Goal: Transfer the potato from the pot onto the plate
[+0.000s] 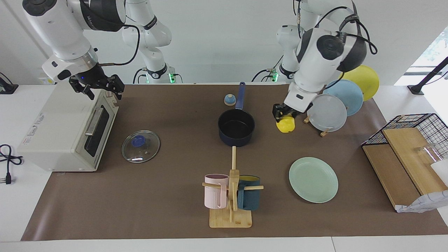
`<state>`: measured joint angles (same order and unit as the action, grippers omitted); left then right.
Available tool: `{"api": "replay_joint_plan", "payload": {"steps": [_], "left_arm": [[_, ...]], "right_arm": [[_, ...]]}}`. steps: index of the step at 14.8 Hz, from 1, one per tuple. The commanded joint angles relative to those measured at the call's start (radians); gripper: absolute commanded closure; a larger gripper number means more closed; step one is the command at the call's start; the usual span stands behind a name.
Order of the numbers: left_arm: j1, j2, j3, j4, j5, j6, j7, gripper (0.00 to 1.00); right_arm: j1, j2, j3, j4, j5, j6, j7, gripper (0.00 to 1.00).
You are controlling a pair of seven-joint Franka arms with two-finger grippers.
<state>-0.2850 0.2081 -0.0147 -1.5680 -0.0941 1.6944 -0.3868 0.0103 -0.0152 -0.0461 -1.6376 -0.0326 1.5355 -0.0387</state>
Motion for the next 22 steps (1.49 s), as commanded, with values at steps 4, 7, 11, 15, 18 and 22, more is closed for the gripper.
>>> {"api": "replay_joint_plan", "payload": {"steps": [4,7,11,15,18,22], "left_arm": [[0.159,0.256,-0.013,0.130,0.040,0.128,0.232,1.00],[0.162,0.332,-0.013,0.145,0.074,0.223,0.244,1.00],[0.155,0.344,-0.011,0.074,0.079,0.316,0.243,1.00],[0.153,0.337,-0.011,0.025,0.109,0.355,0.250,0.80],[0.152,0.335,-0.011,0.031,0.112,0.340,0.249,0.00],[0.171,0.256,-0.011,0.072,0.099,0.251,0.250,0.00]], "right_arm": [[-0.007,-0.006,0.008,0.001,-0.009,0.015,0.019,0.00],[-0.007,-0.006,0.008,0.001,-0.007,0.015,0.019,0.00],[-0.006,-0.006,0.011,0.002,-0.009,0.015,0.019,0.00],[-0.004,-0.006,0.011,0.002,-0.009,0.017,0.019,0.00],[-0.004,-0.008,0.011,0.002,-0.009,0.015,0.017,0.00],[-0.004,-0.006,0.011,0.002,-0.007,0.017,0.019,0.00]]}}
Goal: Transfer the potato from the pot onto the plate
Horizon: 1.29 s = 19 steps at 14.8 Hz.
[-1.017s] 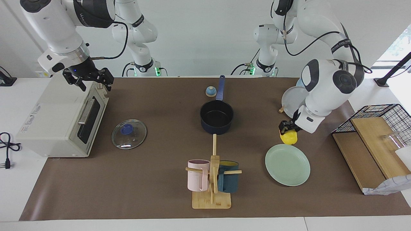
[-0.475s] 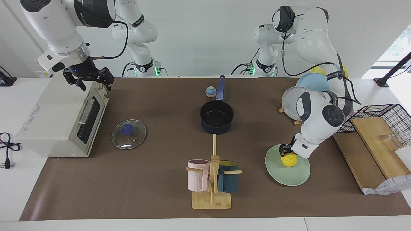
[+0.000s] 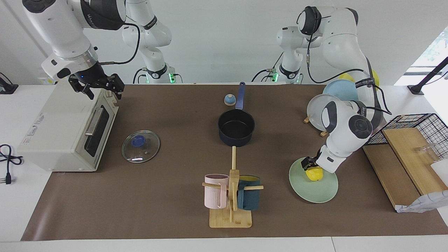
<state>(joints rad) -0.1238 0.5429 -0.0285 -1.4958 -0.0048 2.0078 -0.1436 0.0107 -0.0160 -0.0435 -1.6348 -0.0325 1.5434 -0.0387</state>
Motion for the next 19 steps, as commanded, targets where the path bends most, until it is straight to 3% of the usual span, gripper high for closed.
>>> {"api": "replay_joint_plan", "payload": {"steps": [1,10,14,16,19], "left_arm": [[0.010,-0.131,0.002,-0.001,0.006,-0.085,0.001,0.00],[0.046,-0.498,0.002,-0.024,0.009,-0.418,0.009,0.00],[0.043,-0.609,0.002,-0.200,0.009,-0.426,0.027,0.00],[0.041,-0.629,0.002,-0.247,0.009,-0.392,0.070,0.00],[0.039,-0.591,0.002,-0.154,0.005,-0.428,0.065,0.00]], "right_arm": [[-0.005,-0.005,0.008,0.000,-0.007,0.009,0.019,0.00],[-0.005,-0.007,0.008,0.000,-0.006,0.007,0.019,0.00],[-0.005,-0.007,0.010,0.000,-0.006,0.009,0.019,0.00],[-0.005,-0.007,0.008,0.000,-0.006,0.009,0.019,0.00],[-0.005,-0.007,0.010,-0.002,-0.004,0.009,0.019,0.00]]}}
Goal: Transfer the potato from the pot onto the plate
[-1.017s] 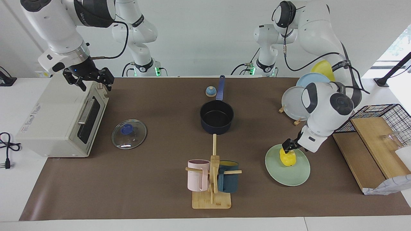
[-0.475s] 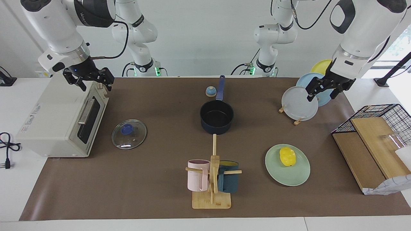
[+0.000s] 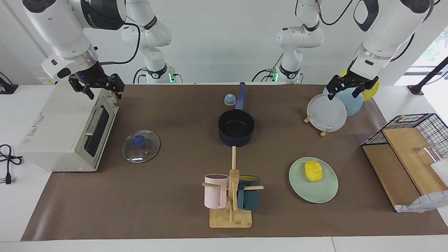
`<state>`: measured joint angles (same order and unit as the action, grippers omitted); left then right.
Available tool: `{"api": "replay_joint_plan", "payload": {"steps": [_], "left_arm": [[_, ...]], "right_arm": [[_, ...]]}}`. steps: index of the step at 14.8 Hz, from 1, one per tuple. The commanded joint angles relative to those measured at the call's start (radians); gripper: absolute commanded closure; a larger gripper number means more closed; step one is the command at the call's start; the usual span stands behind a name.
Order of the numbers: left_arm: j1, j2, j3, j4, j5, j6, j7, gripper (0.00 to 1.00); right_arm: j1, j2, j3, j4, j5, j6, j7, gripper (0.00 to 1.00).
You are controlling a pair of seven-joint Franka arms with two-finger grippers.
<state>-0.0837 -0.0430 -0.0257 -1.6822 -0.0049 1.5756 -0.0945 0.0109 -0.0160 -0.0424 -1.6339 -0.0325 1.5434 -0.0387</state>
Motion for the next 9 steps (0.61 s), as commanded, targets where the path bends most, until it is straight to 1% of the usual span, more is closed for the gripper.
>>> {"api": "replay_joint_plan", "payload": {"steps": [1,2,9], "left_arm": [[-0.004,0.021,0.001,0.080,0.002,-0.005,0.016,0.00],[-0.002,0.029,0.001,0.105,0.002,-0.008,0.018,0.00],[0.005,0.020,0.000,0.084,0.002,0.001,0.024,0.00]], "right_arm": [[-0.005,-0.007,0.009,-0.003,-0.004,0.009,0.019,0.00],[-0.005,-0.007,0.007,-0.003,-0.004,0.009,0.019,0.00],[-0.006,-0.007,0.007,-0.003,-0.004,0.007,0.019,0.00]]}}
